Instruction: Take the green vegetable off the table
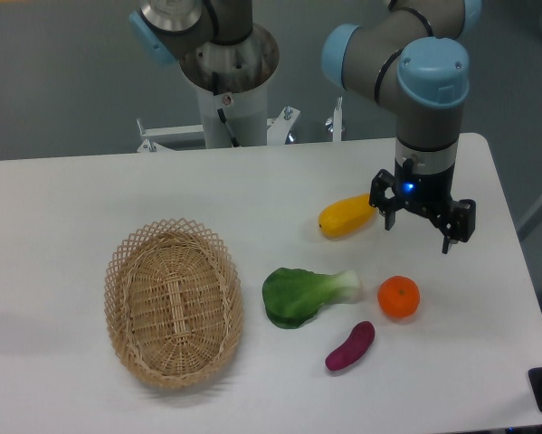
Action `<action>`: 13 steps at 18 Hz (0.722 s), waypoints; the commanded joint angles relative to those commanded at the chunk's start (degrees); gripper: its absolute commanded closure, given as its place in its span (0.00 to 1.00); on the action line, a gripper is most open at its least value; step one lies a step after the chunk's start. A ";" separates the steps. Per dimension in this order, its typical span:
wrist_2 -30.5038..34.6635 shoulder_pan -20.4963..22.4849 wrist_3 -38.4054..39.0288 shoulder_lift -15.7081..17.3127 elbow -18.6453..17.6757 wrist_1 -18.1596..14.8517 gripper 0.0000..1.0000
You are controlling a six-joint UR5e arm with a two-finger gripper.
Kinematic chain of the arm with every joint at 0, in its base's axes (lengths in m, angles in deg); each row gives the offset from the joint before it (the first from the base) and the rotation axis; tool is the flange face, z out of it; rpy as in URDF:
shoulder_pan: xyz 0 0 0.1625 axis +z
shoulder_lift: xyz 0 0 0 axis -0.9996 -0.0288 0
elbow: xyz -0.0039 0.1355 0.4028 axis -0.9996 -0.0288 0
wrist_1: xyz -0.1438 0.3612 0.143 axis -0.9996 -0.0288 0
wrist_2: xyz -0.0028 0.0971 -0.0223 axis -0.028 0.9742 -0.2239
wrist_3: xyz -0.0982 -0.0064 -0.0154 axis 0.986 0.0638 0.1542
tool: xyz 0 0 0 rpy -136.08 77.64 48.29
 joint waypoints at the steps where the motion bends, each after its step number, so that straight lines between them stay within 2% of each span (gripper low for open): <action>1: 0.09 0.00 0.09 0.00 -0.09 0.00 0.00; 13: 0.09 -0.09 1.05 -0.18 -0.96 0.09 0.00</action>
